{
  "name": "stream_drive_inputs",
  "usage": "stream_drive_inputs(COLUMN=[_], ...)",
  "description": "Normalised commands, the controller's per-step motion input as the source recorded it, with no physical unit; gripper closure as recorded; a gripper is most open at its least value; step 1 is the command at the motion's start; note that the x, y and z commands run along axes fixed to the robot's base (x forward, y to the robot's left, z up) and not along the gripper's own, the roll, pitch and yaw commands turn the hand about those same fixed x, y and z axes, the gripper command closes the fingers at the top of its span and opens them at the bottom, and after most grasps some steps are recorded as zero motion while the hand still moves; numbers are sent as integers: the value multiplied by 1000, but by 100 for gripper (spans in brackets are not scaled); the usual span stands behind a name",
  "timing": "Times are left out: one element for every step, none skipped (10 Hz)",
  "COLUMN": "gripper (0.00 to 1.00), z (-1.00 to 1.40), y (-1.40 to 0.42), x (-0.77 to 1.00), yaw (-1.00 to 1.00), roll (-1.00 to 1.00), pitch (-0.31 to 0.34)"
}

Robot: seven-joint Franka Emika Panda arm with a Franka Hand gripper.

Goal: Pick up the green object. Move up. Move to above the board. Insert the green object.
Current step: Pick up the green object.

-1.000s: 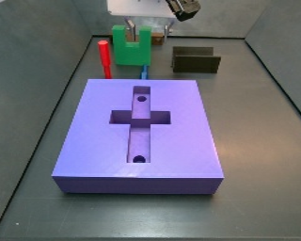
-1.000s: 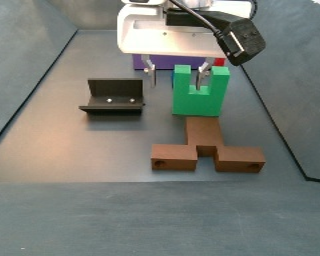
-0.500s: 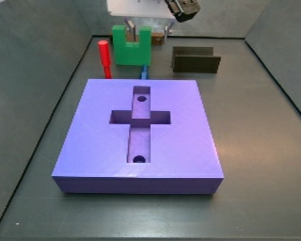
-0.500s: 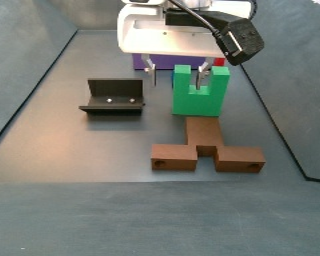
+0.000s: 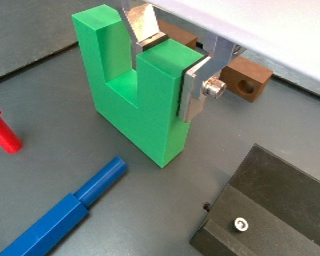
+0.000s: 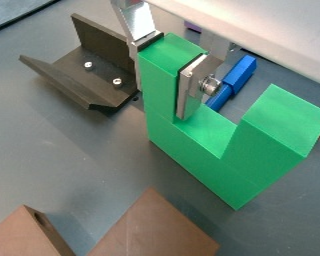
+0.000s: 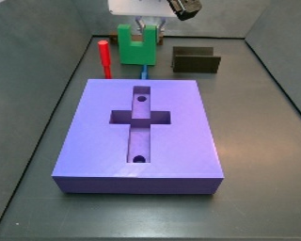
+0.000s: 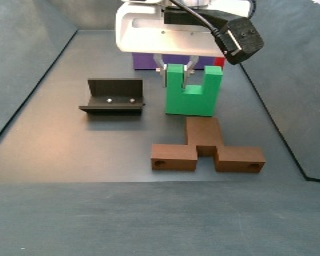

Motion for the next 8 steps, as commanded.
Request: stream_drive_inputs(gripper=[100, 100, 100, 100, 100, 100, 100, 100], z=[0, 0, 0, 0, 0, 0, 0, 0], y=[0, 0, 0, 0, 0, 0, 0, 0], x=[0, 0, 0, 0, 0, 0, 0, 0], yaw=[0, 0, 0, 0, 0, 0, 0, 0], roll=[0, 0, 0, 0, 0, 0, 0, 0], pitch=[0, 0, 0, 0, 0, 0, 0, 0])
